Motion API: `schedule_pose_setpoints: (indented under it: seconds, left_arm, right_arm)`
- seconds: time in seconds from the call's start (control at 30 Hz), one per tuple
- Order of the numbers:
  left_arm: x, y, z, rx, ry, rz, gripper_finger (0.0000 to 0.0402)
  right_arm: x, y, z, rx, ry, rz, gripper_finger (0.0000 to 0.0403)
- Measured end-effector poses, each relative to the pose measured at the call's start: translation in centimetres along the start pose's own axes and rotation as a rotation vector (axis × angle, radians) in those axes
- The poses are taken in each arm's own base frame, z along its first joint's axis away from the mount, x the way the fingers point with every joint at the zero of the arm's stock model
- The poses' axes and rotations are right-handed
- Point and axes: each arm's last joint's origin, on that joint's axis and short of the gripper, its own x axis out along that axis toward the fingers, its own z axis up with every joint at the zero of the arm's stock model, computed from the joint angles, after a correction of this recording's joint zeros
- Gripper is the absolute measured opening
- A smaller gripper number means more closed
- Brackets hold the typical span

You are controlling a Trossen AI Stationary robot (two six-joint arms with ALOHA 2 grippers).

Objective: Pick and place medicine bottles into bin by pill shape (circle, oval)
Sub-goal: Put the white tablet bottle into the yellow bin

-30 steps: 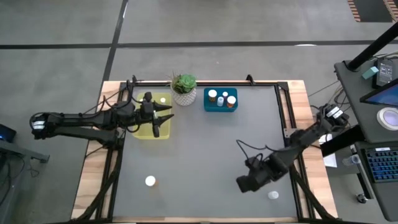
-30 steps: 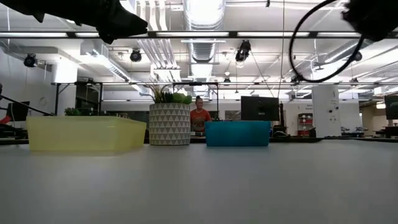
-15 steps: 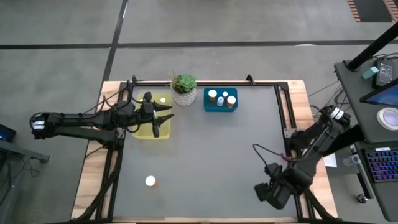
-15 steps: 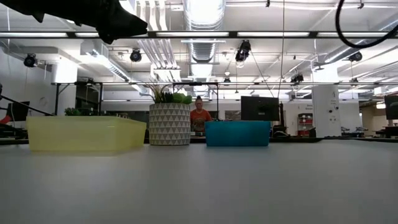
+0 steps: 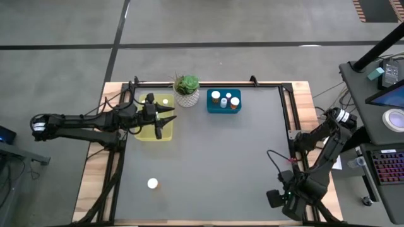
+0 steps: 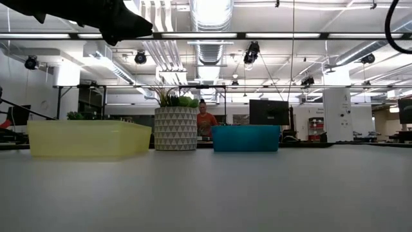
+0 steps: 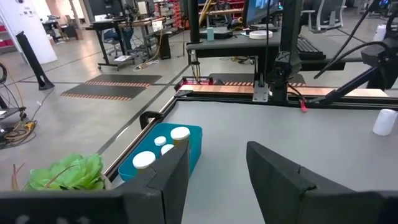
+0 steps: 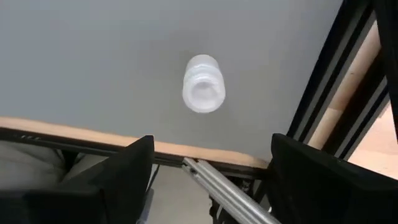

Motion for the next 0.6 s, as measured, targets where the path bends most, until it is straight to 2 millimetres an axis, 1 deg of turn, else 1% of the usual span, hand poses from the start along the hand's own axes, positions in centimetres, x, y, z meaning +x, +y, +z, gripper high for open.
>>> schedule_pose_setpoints:
  seconds: [0.43, 0.6]
  left_arm:
    - [0.0, 0.0, 0.0, 0.002, 0.0, 0.0, 0.0144]
    - [0.0, 0.0, 0.0, 0.002, 0.0, 0.001, 0.0144]
  right_arm:
    - [4.9, -0.2, 1.3, -0.009, 0.023, 0.07, 0.0306]
    - [5.9, -0.4, 1.7, -0.004, 0.03, 0.077, 0.0296]
